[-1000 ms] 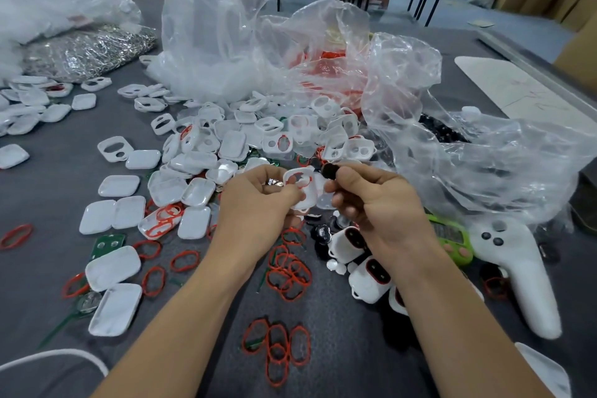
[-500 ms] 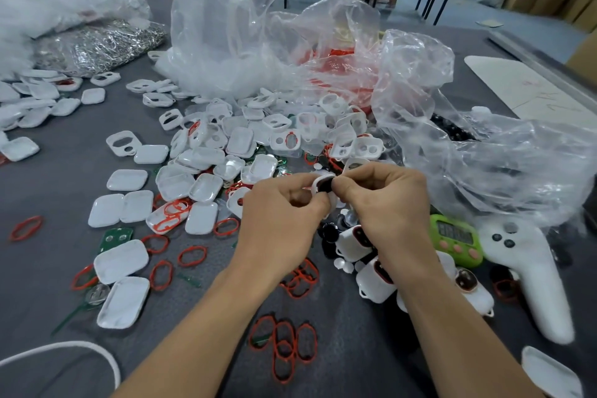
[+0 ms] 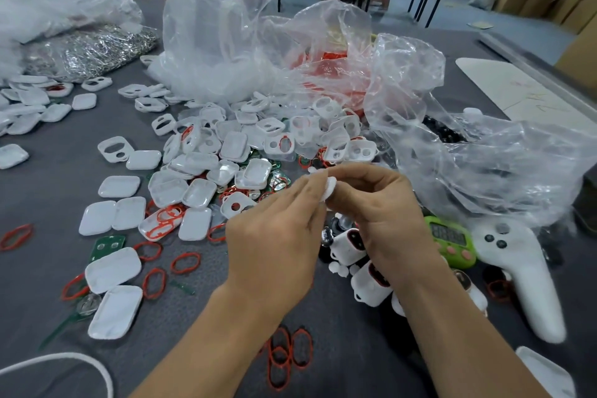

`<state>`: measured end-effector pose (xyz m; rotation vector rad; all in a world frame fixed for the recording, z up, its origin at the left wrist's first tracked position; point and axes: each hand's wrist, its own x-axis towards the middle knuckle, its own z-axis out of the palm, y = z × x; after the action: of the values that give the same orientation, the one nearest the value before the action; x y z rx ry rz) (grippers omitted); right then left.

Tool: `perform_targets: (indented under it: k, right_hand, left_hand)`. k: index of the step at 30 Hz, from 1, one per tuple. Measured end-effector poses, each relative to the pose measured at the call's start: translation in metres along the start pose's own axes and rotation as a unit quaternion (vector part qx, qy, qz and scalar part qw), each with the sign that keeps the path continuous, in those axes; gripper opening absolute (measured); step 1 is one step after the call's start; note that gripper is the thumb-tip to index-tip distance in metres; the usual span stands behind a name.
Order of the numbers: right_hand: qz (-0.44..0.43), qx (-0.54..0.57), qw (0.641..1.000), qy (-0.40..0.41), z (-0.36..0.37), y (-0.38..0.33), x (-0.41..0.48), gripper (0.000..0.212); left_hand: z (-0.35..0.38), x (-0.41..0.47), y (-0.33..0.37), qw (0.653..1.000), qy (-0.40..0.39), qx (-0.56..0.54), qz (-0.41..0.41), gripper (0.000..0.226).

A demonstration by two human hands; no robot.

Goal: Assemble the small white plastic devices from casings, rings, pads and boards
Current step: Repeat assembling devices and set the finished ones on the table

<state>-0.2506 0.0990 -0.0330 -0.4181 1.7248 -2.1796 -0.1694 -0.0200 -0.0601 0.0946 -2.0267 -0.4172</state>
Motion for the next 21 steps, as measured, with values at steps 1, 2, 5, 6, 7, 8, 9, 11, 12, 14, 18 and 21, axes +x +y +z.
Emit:
perform_targets:
  k: [1, 2, 5, 6, 7, 8, 9, 11, 12, 14, 18, 21]
  right_hand:
    - [-0.001, 0.006, 1.0, 0.007, 0.001, 0.001, -0.001, 0.019]
    - [0.003, 0.006, 1.0, 0.014, 0.002, 0.002, -0.002, 0.018]
    - [0.05, 0.013, 0.999, 0.002, 0.003, 0.004, -0.001, 0.011]
    - [0.073, 0.028, 0.997, -0.014, 0.002, 0.003, -0.001, 0.014]
    - [0.1, 0.055, 0.993, -0.036, 0.001, 0.001, -0.001, 0.02]
    - [0.128, 0.085, 0.986, -0.061, 0.0, -0.001, -0.002, 0.029]
    - [0.151, 0.109, 0.979, -0.085, -0.001, -0.002, -0.003, 0.038]
    - [0.177, 0.131, 0.971, -0.099, -0.002, -0.001, -0.003, 0.04]
    - [0.182, 0.133, 0.971, -0.084, -0.002, 0.0, -0.003, 0.035]
    - [0.185, 0.124, 0.973, -0.052, -0.002, 0.002, -0.002, 0.027]
    - [0.183, 0.116, 0.976, -0.023, 0.0, 0.002, -0.002, 0.017]
    - [0.18, 0.1, 0.978, -0.009, 0.0, 0.001, -0.002, 0.031]
  left_hand:
    - [-0.001, 0.0, 0.0, 1.0, 0.004, 0.009, 0.019, 0.026]
    - [-0.002, -0.001, 0.001, 0.999, 0.004, 0.015, 0.033, 0.028]
    - [-0.004, 0.0, 0.004, 0.998, 0.003, 0.028, 0.054, 0.031]
    - [-0.004, 0.001, 0.003, 0.998, 0.001, 0.034, 0.054, 0.03]
    - [-0.004, 0.003, 0.002, 0.998, -0.003, 0.041, 0.049, 0.029]
    - [-0.004, 0.004, 0.0, 0.998, -0.01, 0.049, 0.04, 0.028]
    - [-0.003, 0.006, -0.002, 0.998, -0.02, 0.053, 0.027, 0.029]
    - [-0.001, 0.008, -0.006, 0.998, -0.043, 0.043, 0.004, 0.031]
    - [0.0, 0.008, -0.007, 0.998, -0.055, 0.027, -0.006, 0.032]
    - [-0.001, 0.012, -0.008, 0.994, -0.092, -0.028, -0.049, 0.033]
    - [-0.008, 0.018, -0.009, 0.964, -0.149, -0.124, -0.183, 0.037]
    - [-0.009, 0.017, -0.01, 0.944, -0.175, -0.152, -0.234, 0.032]
